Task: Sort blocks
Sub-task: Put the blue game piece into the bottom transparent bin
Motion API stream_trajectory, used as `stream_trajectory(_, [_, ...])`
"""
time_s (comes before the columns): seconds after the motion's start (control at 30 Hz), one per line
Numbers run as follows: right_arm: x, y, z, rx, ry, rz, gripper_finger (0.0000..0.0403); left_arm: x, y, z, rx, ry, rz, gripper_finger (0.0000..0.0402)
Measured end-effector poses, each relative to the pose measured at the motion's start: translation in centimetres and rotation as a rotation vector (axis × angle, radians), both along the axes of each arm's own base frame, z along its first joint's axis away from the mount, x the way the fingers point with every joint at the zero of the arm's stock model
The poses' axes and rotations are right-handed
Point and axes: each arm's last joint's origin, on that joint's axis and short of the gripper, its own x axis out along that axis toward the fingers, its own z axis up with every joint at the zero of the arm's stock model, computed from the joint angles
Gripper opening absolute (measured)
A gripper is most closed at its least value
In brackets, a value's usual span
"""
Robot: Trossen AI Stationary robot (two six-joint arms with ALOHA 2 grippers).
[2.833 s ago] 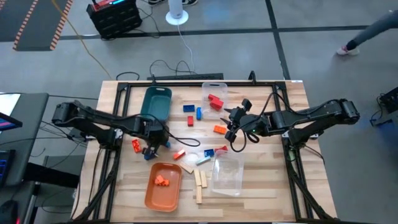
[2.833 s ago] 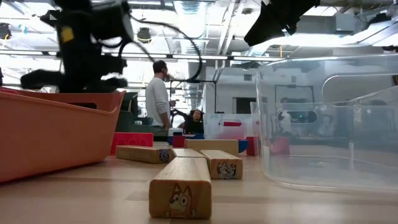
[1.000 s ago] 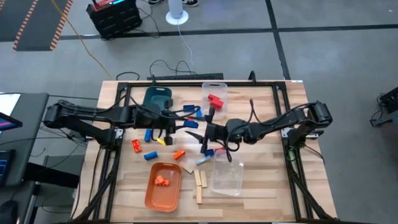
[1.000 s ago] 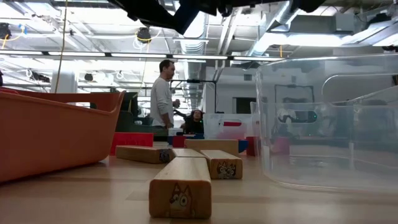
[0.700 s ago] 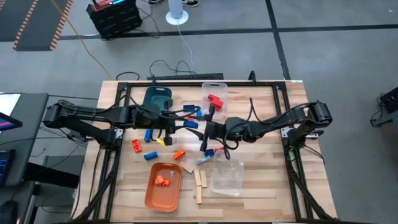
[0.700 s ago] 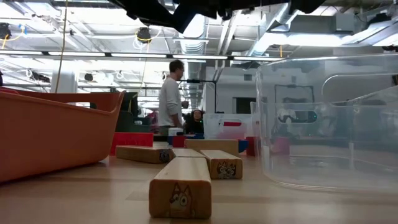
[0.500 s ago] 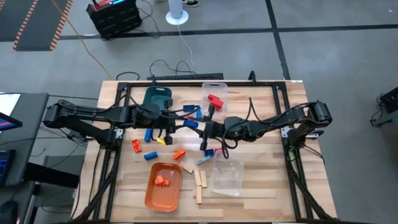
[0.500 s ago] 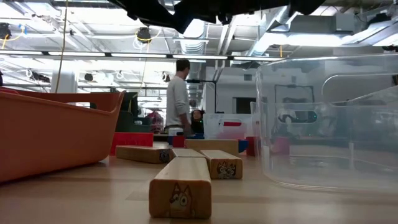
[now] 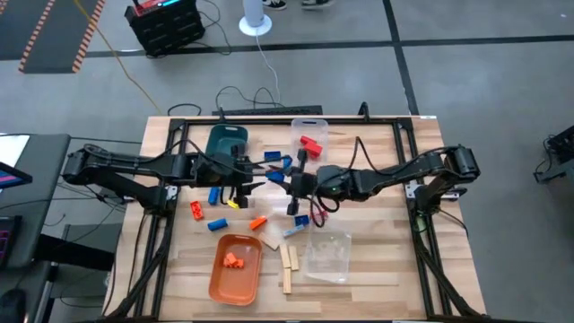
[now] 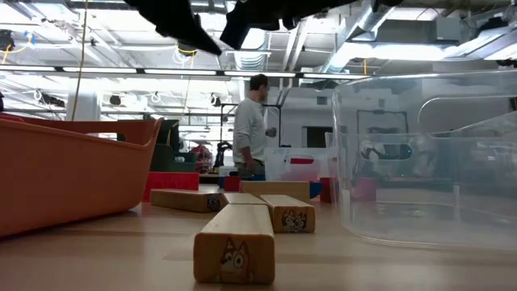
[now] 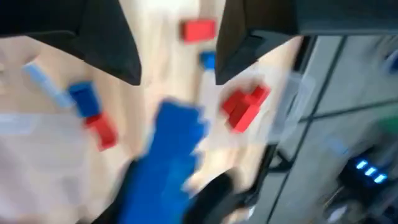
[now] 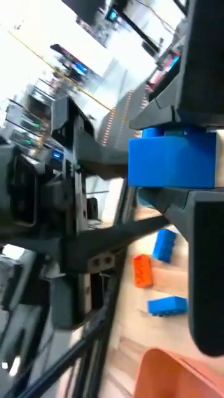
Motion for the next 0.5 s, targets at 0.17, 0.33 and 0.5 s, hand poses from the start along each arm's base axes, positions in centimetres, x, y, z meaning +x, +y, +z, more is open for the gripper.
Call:
stream_trajectory(0.17, [-0.7, 0.1, 0.7, 0.092, 0.257, -0.032, 0.0062, -0.8, 0.2, -1.1, -0.011, 0.123, 0.102, 0.0221])
stream_trajectory(0.33, [-2.5, 0.5, 0.4, 0.201, 0.537, -0.102, 0.0062, -1.6, 0.3, -2.0, -0.042, 0.228, 0.135, 0.0214])
stream_trajectory(0.5, [-5.1, 2.2, 0.4, 0.313, 0.777, -0.139, 0.0063, -2.5, 0.3, -2.7, -0.068, 0.326, 0.181, 0.0212])
